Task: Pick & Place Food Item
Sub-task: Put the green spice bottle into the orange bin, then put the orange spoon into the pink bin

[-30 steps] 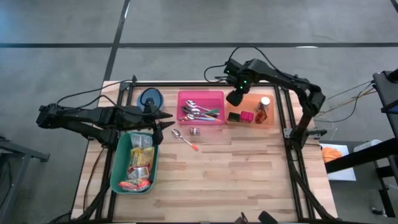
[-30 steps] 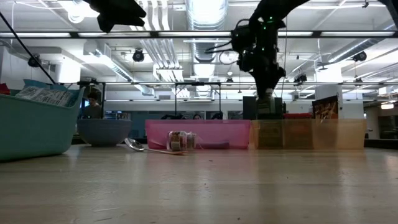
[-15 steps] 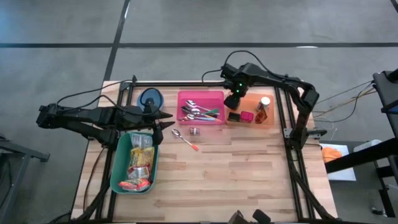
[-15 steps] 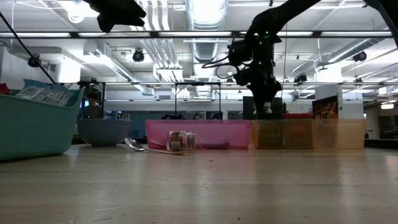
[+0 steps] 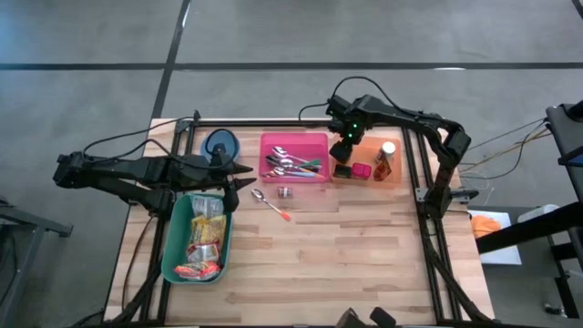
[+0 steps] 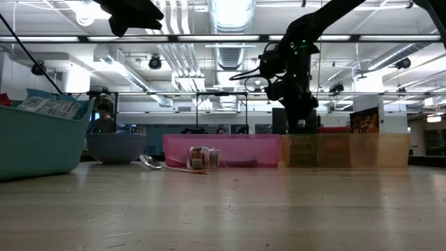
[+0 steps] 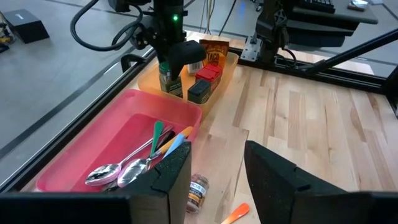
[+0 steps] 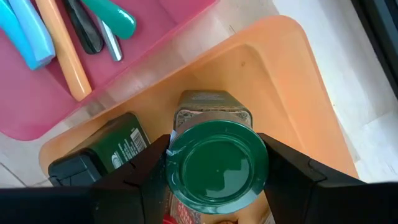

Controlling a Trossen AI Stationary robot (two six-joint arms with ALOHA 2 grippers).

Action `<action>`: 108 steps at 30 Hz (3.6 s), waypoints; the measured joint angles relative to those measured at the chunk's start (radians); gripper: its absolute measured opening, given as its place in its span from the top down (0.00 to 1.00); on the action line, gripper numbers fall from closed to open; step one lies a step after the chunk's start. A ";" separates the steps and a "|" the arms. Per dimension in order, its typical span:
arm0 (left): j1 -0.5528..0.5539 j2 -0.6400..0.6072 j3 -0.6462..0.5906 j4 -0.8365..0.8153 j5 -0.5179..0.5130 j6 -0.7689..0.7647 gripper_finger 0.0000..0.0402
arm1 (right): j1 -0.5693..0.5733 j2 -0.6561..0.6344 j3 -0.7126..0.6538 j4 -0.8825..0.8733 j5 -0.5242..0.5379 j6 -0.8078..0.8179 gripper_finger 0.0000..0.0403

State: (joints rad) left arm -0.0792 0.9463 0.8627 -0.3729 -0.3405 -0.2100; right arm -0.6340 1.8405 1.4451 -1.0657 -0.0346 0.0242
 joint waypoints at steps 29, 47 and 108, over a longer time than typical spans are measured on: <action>0.000 0.001 -0.005 0.003 0.001 0.000 0.63 | 0.004 -0.096 0.003 -0.023 0.116 0.030 0.10; 0.031 0.128 0.032 0.037 -0.001 -0.023 0.63 | 0.220 -0.423 -0.141 0.070 0.114 0.150 0.09; 0.052 0.911 0.296 -0.384 0.107 0.657 0.63 | 0.486 -0.593 -0.674 0.890 0.138 0.130 0.09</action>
State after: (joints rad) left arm -0.0269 1.8568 1.1588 -0.7566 -0.2337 0.4469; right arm -0.1475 1.2472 0.7712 -0.1756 0.1032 0.1547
